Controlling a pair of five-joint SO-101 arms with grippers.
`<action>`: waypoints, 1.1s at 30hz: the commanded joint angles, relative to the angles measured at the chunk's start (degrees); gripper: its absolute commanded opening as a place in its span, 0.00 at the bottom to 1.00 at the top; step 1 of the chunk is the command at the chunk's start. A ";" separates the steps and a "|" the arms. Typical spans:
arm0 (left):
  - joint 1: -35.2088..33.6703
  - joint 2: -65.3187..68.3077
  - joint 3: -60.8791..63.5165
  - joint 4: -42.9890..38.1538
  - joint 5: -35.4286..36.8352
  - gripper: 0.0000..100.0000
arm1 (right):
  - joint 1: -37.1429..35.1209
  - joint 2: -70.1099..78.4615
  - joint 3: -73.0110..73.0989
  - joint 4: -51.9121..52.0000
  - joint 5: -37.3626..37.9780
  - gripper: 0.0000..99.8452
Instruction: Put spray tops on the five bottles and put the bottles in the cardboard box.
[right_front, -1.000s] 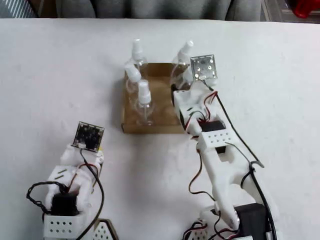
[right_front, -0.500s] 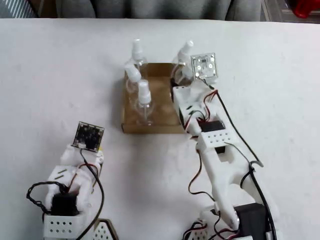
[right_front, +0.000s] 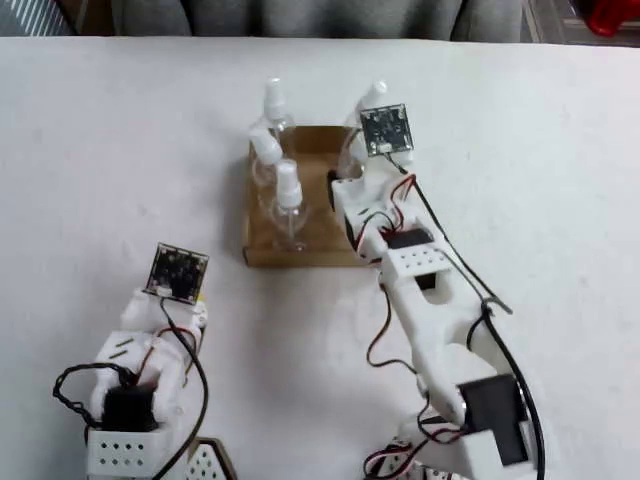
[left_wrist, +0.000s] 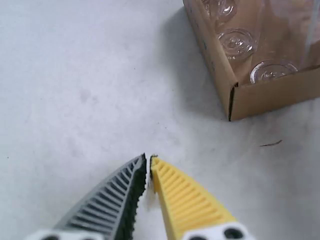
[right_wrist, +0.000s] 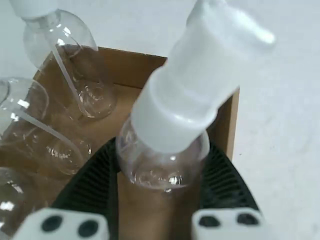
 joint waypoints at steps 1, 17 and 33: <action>-0.75 -0.66 -0.18 0.00 -0.44 0.02 | 0.48 0.40 -4.31 -0.13 0.00 0.02; -0.66 -0.66 -0.18 -0.18 -0.44 0.02 | 2.24 8.57 -9.05 -0.22 0.00 0.02; -0.75 -0.66 -0.18 -0.35 -0.53 0.02 | 2.07 8.57 -7.03 0.22 0.00 0.02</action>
